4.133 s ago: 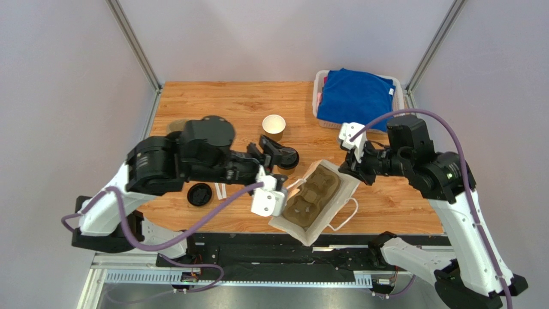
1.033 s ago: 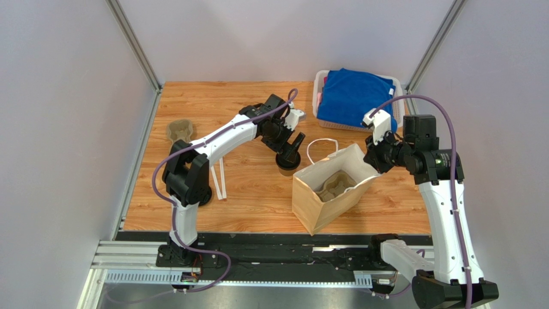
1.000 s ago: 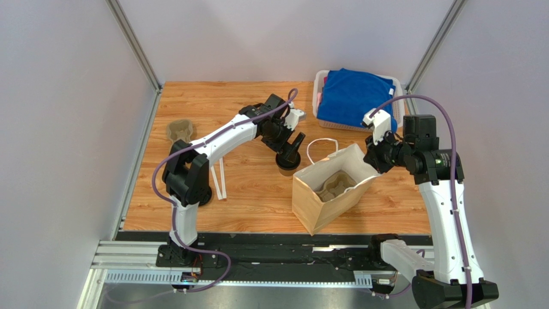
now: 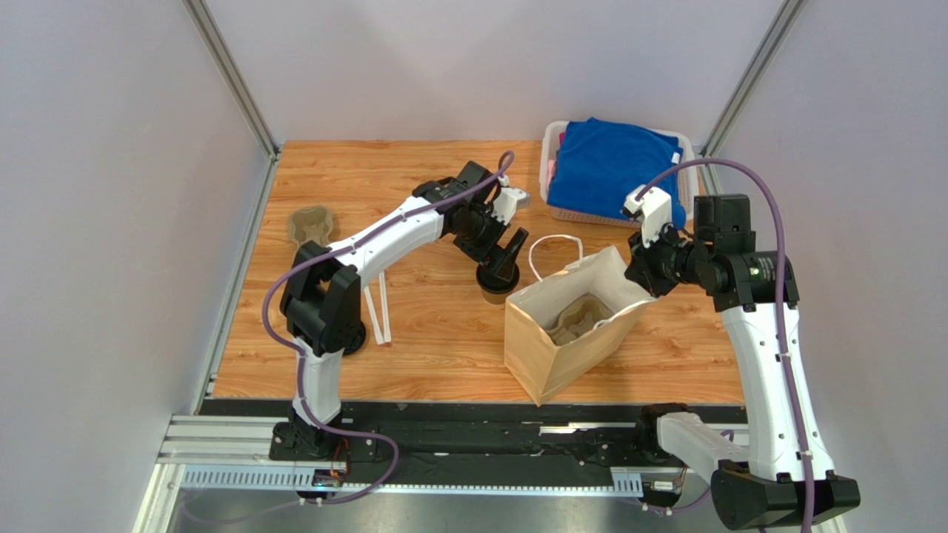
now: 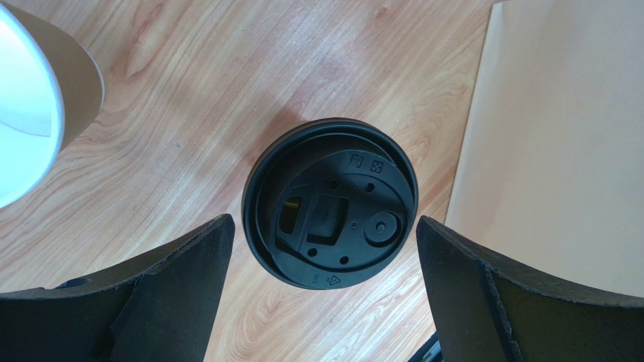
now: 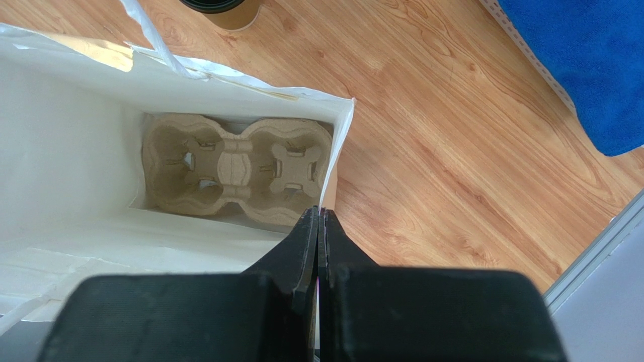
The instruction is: Pack the takeout coffee
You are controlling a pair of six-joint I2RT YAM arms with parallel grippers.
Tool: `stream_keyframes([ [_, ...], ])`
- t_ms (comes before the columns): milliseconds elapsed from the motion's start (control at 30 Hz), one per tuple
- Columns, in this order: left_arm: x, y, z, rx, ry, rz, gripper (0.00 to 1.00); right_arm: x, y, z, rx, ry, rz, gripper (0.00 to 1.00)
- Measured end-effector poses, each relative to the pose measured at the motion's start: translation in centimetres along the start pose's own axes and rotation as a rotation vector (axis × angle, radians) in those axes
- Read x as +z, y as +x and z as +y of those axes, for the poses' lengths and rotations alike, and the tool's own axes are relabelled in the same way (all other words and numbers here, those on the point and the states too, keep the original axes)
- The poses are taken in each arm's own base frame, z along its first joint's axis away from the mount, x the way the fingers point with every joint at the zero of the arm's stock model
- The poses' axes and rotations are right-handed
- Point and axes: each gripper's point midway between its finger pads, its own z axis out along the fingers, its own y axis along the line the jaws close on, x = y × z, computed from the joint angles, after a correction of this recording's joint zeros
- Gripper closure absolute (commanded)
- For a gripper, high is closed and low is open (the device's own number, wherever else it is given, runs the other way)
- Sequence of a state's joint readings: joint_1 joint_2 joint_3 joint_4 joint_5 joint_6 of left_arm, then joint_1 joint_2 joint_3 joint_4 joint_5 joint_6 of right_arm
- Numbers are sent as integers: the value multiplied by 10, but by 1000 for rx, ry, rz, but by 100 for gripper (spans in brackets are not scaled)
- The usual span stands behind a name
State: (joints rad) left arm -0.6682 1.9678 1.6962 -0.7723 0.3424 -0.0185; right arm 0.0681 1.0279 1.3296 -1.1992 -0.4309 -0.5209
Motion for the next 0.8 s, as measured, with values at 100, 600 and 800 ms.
stream_keyframes([
  [100, 1, 1, 2, 1, -12, 2, 1, 0, 0, 0, 0, -1, 0, 100],
  [600, 4, 7, 2, -4, -2, 13, 1, 1, 0, 0, 2, -7, 2, 100],
  [800, 6, 5, 0, 2, 5, 3, 1, 1, 0, 1, 3, -9, 3, 100],
])
